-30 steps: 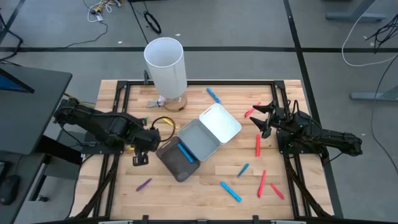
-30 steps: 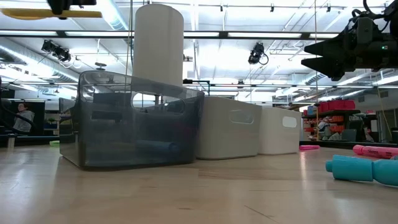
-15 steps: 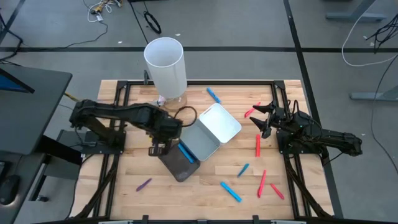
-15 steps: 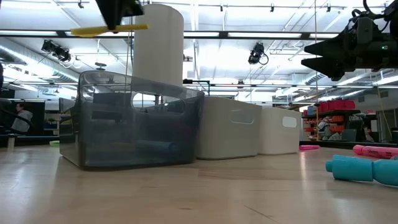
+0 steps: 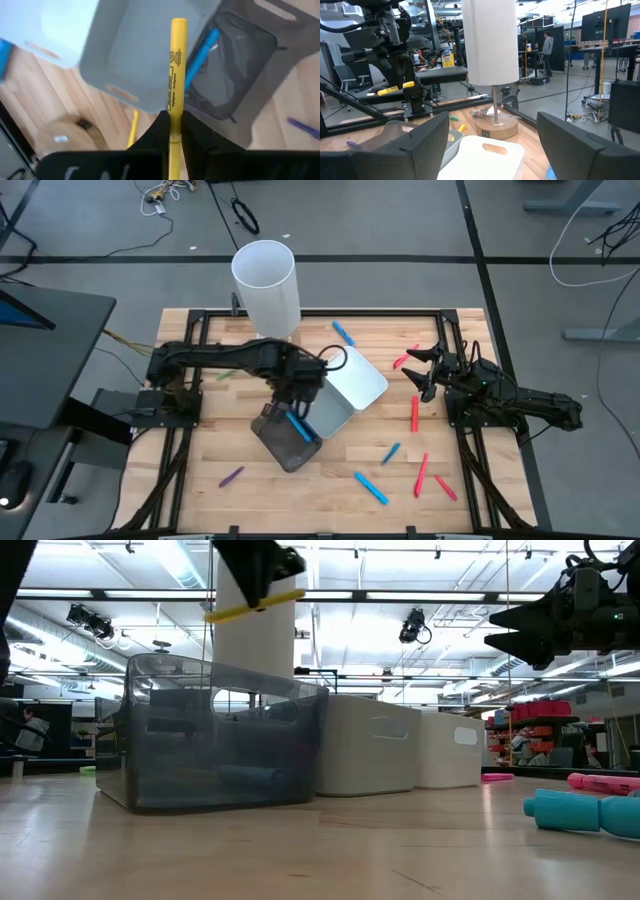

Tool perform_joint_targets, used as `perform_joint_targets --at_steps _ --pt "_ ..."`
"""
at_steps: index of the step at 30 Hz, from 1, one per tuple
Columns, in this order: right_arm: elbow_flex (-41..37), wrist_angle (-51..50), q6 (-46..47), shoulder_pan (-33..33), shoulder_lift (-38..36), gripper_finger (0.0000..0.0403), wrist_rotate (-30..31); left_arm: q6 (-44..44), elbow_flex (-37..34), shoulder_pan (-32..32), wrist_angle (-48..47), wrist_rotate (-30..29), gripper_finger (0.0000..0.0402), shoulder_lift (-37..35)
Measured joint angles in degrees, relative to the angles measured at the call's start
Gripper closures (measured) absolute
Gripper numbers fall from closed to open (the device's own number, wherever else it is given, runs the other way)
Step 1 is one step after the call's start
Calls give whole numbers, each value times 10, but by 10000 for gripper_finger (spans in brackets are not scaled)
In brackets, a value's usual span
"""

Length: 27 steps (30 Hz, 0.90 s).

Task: Pick & Place Markers
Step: Put the bottom yellow marker into the gray bin

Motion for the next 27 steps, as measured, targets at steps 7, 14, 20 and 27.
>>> perform_joint_targets --at_steps 7,14,20,27 --pt "0 0 0 0 0 101 0 53 62 14 24 15 375 57" --pt "0 0 0 0 0 101 0 114 90 20 23 15 375 89" --pt "0 0 0 0 0 101 0 115 91 24 22 20 375 91" --pt "0 0 0 0 0 101 0 125 80 26 33 10 375 91"
